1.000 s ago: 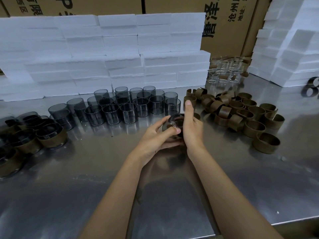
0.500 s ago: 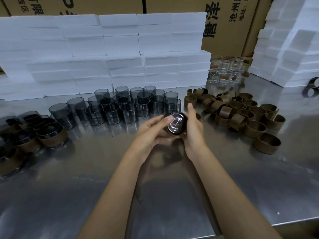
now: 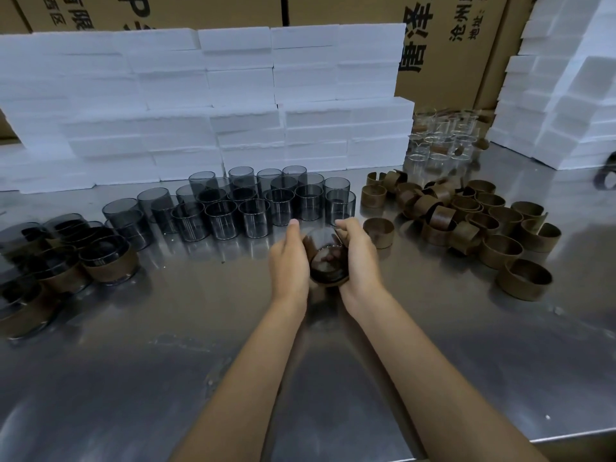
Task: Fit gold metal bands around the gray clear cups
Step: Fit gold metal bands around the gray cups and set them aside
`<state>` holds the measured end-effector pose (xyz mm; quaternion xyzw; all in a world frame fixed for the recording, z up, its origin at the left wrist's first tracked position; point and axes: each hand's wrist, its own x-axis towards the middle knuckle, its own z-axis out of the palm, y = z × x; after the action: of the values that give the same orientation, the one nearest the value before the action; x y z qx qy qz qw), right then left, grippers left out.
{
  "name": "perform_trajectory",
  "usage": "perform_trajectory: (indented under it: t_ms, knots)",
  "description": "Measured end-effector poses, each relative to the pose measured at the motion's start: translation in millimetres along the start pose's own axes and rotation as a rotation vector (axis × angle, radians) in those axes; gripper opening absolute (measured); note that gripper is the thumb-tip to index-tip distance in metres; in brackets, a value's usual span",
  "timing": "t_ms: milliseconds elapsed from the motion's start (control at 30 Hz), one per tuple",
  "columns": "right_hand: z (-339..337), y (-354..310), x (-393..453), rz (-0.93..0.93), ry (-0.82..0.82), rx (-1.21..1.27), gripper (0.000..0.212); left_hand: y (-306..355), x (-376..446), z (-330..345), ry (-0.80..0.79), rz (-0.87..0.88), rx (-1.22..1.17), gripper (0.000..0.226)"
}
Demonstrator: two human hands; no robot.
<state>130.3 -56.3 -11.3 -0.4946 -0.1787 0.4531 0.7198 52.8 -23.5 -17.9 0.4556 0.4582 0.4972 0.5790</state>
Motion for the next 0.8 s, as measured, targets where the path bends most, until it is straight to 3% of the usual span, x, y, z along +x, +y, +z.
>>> perform_trajectory:
  t_ms: [167, 400, 800]
  knots:
    - [-4, -3, -1, 0.065, -0.092, 0.181, 0.04, 4, -2, 1, -0.064, -0.03, -0.158, 0.04]
    - [-1, -4, -10, 0.082, -0.138, 0.152, 0.017, 5, -6, 3, -0.103, -0.043, -0.194, 0.034]
    - [-3, -9, -10, 0.088, -0.113, 0.069, 0.017, 9, -5, -3, -0.192, -0.116, -0.234, 0.043]
